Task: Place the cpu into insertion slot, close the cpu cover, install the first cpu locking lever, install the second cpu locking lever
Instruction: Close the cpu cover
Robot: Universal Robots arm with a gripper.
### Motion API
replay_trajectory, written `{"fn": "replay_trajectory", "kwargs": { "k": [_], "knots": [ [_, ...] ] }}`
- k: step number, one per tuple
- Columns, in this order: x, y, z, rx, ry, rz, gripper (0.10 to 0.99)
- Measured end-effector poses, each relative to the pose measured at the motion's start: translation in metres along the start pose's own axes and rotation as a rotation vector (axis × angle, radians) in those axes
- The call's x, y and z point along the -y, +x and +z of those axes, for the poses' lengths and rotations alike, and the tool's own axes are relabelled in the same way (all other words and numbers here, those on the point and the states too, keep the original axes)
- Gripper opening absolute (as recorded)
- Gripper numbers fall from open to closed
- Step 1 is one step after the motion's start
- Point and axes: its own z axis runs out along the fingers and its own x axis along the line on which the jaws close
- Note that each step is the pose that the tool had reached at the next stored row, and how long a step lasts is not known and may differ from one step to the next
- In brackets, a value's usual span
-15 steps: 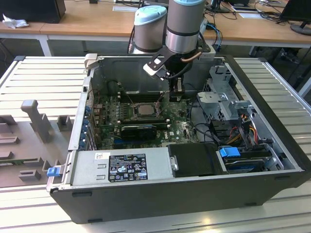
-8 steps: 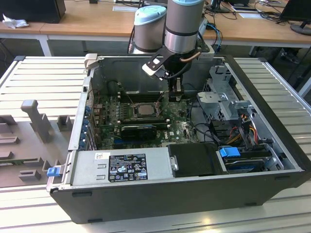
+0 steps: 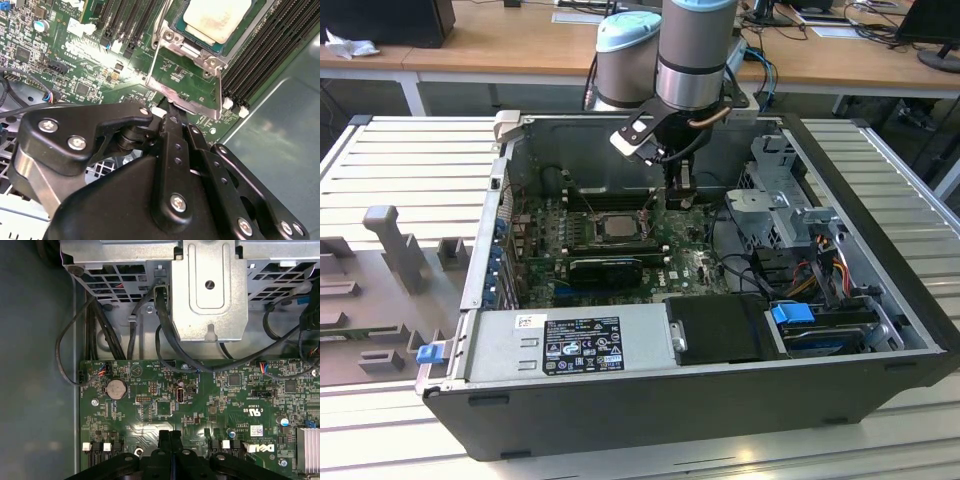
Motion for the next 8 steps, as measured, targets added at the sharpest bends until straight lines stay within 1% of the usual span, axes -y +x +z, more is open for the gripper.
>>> {"fn": "replay_trajectory", "kwargs": {
  "k": [8],
  "knots": [
    [0.0031,-0.0001,-0.0001,0.0000,0.000,0.000,0.106]
  ]
}}
